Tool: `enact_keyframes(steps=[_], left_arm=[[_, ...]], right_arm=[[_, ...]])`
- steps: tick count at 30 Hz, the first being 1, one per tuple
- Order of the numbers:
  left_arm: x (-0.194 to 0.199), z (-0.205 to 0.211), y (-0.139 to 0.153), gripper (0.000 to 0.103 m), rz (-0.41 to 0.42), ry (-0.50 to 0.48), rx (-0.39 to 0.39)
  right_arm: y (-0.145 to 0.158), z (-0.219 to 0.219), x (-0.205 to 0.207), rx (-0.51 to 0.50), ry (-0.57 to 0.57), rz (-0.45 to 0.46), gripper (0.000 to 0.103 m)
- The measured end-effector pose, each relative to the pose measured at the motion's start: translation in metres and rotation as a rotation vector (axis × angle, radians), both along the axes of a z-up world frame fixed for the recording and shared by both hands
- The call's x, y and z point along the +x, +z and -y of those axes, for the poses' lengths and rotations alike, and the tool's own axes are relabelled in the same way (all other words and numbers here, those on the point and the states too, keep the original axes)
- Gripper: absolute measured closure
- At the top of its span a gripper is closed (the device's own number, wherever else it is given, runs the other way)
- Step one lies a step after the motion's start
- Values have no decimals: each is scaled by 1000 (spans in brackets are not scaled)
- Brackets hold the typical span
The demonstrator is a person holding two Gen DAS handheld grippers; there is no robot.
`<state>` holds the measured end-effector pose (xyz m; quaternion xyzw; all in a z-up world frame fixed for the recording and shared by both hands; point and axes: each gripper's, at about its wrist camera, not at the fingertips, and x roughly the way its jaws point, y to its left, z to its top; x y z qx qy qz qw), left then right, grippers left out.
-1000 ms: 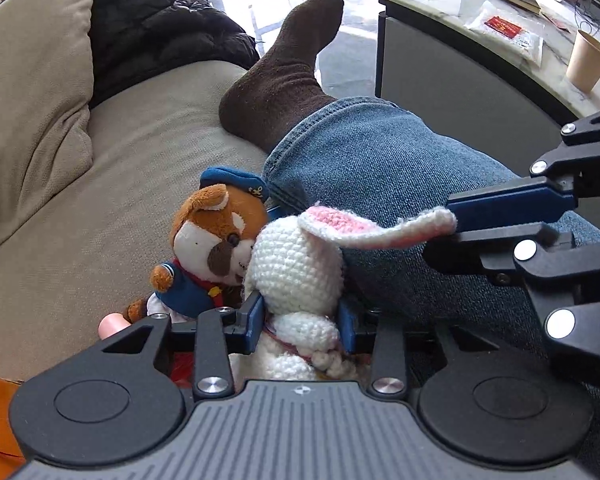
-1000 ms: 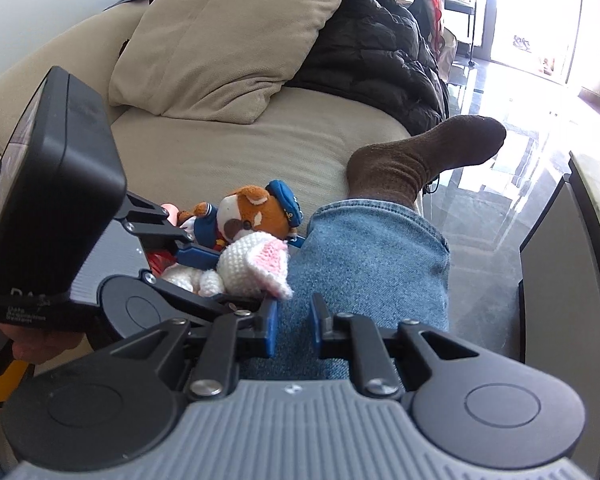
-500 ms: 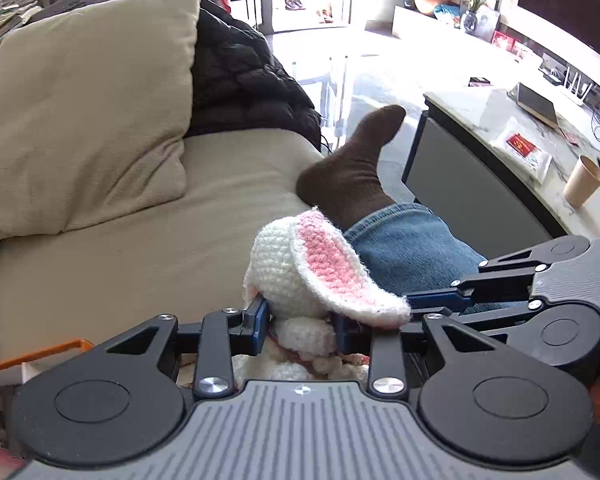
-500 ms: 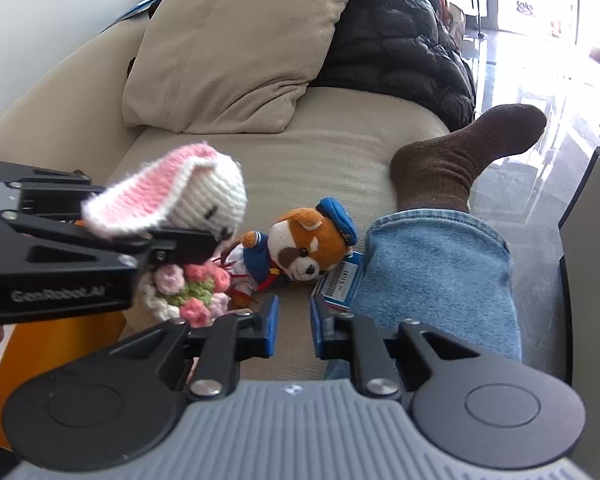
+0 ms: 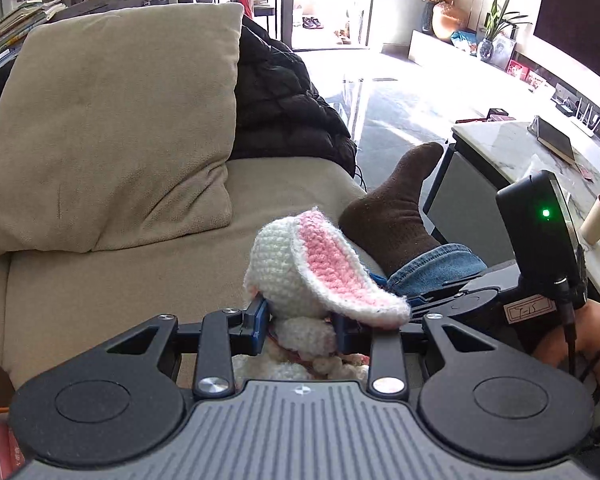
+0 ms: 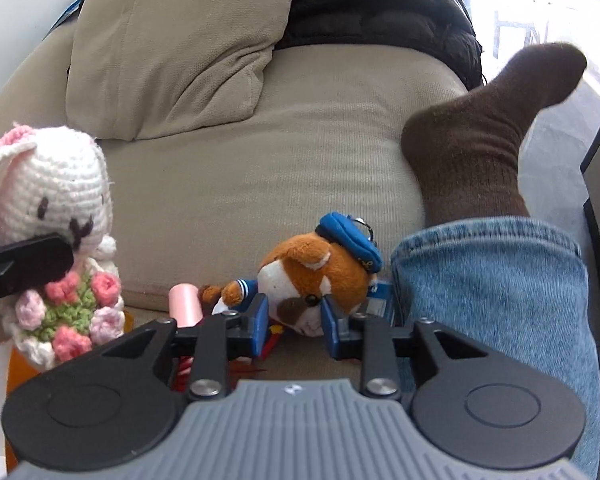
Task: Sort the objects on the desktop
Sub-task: 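Lift the bunny and teddy bear and carry them over the shoebox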
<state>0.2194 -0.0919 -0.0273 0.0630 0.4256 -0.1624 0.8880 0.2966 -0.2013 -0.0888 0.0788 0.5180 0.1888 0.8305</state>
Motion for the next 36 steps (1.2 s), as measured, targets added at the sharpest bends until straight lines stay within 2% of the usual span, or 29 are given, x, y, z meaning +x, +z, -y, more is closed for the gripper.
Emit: enact_keyframes(steps=[7, 8, 9, 10, 11, 14, 17, 23, 28, 32, 36], left_arm=[[16, -12, -7, 66, -3, 7, -24], [17, -13, -8, 66, -3, 6, -26], [18, -13, -9, 66, -3, 4, -29], [19, -14, -10, 66, -4, 4, -33], [19, -15, -11, 66, -4, 3, -39], [19, -17, -13, 66, -5, 0, -50], [18, -19, -13, 66, -3, 3, -55], [9, -22, -1, 66, 14, 10, -84], [-13, -26, 27, 66, 47, -3, -120], [-50, -41, 65, 66, 111, -19, -132], [-92, -70, 99, 66, 158, 1, -115]], right_arm=[[2, -21, 21, -80, -10, 56, 65], [1, -21, 22, -90, -16, 57, 59], [0, -21, 22, -114, -28, 59, 46], [-4, -21, 23, -135, -34, 50, 38], [-9, -20, 24, -131, -42, 35, 37], [-19, -14, 27, -61, -73, -38, 37], [-24, -10, 32, -18, -99, -67, 39], [-18, -17, 27, -46, -73, -9, 52], [16, -14, 5, -51, -58, 72, 54], [67, -14, -27, -70, -18, 197, 53], [122, -24, -68, -39, 58, 307, 53]])
